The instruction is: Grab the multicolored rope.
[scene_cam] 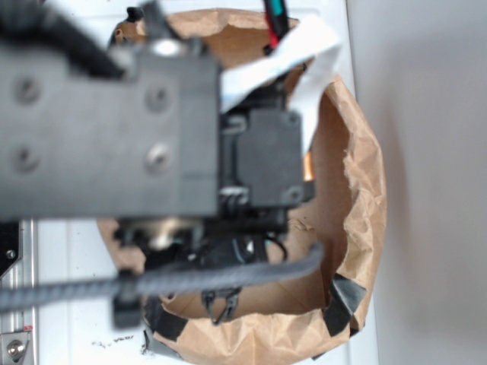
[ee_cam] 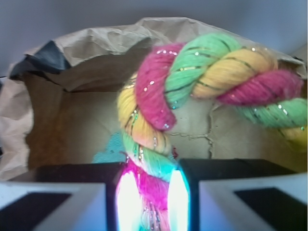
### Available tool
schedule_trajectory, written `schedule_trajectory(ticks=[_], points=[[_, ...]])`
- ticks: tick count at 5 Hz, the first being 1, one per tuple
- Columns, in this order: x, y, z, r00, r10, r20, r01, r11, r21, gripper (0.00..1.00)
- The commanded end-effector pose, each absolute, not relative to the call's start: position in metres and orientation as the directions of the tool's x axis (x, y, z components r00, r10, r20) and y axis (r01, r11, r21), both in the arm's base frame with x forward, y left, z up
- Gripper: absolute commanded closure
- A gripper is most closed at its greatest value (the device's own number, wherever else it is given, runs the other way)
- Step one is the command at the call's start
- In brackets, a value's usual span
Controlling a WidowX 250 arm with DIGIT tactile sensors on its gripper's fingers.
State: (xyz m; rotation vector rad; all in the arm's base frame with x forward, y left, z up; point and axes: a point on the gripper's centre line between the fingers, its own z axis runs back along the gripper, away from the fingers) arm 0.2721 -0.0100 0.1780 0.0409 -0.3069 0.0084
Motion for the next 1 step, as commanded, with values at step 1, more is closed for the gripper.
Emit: schedule_trajectory(ticks=[1], points=[[0.2795,-0.0177,0.1914,0.942,-0.025,0.336,0.006,0.998,0.058,1.00]])
